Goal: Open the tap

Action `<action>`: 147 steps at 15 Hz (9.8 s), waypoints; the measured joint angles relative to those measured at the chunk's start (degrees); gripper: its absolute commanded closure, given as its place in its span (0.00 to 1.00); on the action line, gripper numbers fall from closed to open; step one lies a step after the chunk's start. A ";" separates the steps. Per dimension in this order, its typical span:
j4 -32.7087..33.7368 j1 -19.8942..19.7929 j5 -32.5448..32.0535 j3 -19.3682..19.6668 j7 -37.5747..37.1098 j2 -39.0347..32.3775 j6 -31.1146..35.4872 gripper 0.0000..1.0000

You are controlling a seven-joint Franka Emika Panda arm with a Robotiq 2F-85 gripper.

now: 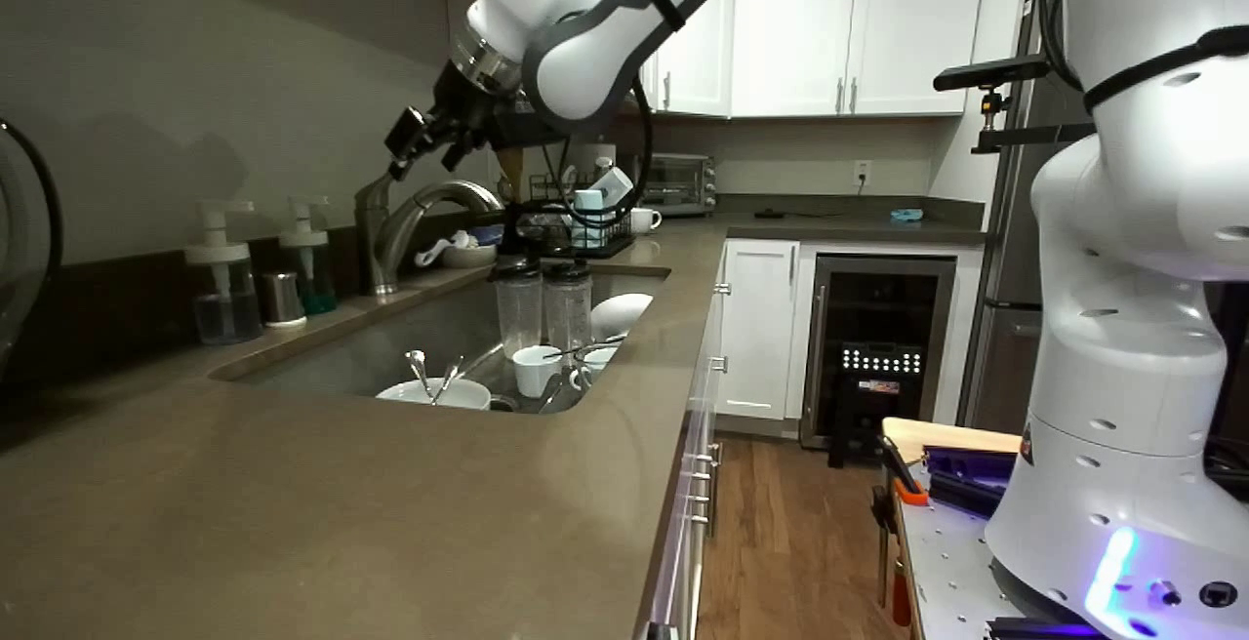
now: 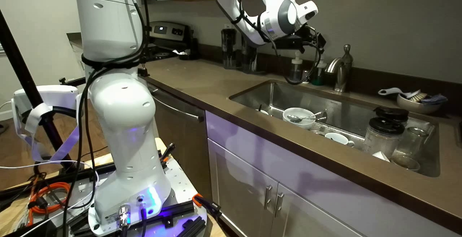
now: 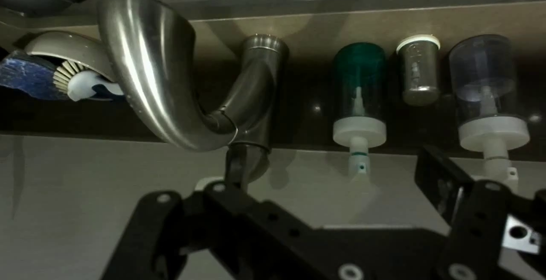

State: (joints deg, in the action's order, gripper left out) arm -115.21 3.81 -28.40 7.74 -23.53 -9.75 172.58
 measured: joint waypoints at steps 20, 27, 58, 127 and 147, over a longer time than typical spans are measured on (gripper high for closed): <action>10.87 3.35 -6.56 4.04 -6.85 -7.13 -3.40 0.97; 17.86 -2.35 5.54 -1.62 4.28 -9.70 -11.02 0.96; 31.56 -3.82 6.32 1.13 4.62 -20.95 -11.96 0.97; 43.37 -5.94 20.25 -1.41 11.31 -25.15 -23.76 0.97; 39.07 -5.67 22.32 -0.79 11.21 -25.81 -4.82 0.97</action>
State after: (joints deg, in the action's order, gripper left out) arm -76.15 -1.86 -6.08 6.95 -12.32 -35.56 167.76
